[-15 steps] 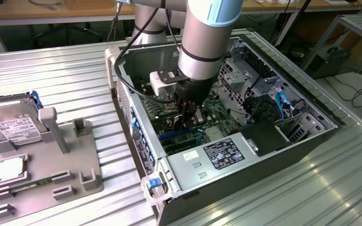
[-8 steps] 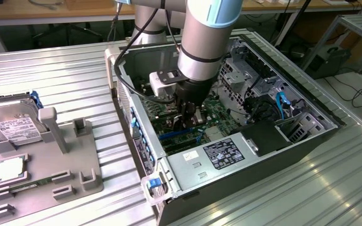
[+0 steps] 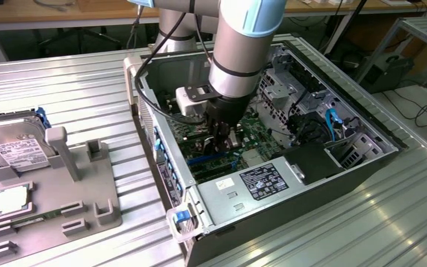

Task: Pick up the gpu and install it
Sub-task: 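Insert the gpu into the slot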

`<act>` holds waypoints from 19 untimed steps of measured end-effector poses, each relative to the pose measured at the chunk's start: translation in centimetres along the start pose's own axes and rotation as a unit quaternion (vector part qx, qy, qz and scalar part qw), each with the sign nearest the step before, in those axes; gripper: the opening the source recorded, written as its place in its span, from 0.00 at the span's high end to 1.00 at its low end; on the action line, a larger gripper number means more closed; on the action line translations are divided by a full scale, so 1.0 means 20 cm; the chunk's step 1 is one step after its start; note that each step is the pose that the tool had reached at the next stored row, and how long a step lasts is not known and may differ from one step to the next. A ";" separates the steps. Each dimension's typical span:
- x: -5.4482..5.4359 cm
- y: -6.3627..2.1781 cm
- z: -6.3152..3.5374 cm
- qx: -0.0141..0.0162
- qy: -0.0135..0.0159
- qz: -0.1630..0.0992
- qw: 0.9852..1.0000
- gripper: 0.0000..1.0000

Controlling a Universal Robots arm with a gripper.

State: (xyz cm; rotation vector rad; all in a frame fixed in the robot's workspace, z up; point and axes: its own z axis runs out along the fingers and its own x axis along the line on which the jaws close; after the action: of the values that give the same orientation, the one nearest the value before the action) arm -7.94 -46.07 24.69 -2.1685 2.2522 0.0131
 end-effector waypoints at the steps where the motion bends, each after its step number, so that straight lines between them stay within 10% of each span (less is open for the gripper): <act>1: 0.00 0.000 0.004 0.000 -0.001 0.000 1.000 0.72; 19: 0.00 0.012 0.029 0.000 -0.002 0.000 1.000 0.72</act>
State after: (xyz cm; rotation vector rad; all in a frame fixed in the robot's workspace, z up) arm -8.17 -46.07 24.11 -2.1667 2.2503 0.0171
